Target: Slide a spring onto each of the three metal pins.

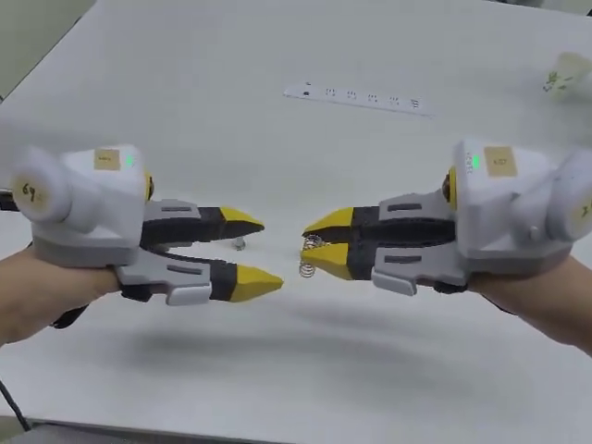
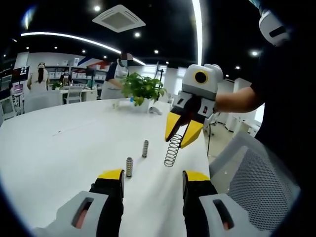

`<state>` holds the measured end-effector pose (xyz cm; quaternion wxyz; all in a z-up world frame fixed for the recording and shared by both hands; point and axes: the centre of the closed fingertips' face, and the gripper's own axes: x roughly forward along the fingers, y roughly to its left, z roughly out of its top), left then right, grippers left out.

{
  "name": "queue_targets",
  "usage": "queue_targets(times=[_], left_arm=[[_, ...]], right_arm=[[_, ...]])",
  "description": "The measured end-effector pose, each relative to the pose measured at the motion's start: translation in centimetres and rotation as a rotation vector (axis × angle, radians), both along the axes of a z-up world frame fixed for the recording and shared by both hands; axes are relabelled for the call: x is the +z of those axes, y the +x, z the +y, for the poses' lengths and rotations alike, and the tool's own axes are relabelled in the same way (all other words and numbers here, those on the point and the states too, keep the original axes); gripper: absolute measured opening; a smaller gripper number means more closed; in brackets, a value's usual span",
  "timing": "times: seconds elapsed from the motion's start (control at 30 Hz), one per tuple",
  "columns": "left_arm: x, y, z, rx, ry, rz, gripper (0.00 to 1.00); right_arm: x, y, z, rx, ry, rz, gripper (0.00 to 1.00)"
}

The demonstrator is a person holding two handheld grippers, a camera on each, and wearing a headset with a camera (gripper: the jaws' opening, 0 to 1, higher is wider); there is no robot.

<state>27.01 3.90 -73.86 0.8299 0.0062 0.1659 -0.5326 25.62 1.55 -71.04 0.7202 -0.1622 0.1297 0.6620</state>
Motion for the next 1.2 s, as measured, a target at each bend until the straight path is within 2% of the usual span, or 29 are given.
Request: queue_targets(times=[0.27, 0.5, 0.67, 0.93, 1.2], left_arm=[[0.1, 1.0, 2.9, 0.098, 0.005, -0.007, 0.59], [0.0, 1.3, 4.2, 0.145, 0.012, -0.004, 0.70], [-0.4, 1.4, 4.6, 0.179, 0.013, 0.005, 0.89], [-0.5, 1.5, 5.4, 0.214, 0.012, 0.007, 0.98], [-0.8, 1.0, 5.9, 0.211, 0.018, 0.008, 0.98]], right_arm=[[-0.4, 0.3, -0.1, -0.019, -0.001, -0.001, 0.07], [-0.6, 0.5, -0.2, -0.032, 0.000, -0.010, 0.07], [-0.7, 0.7, -0.3, -0.042, 0.003, -0.017, 0.07], [-1.0, 1.1, -0.6, -0.060, -0.007, -0.027, 0.08], [-1.0, 1.4, -0.8, -0.066, -0.011, -0.033, 0.08]])
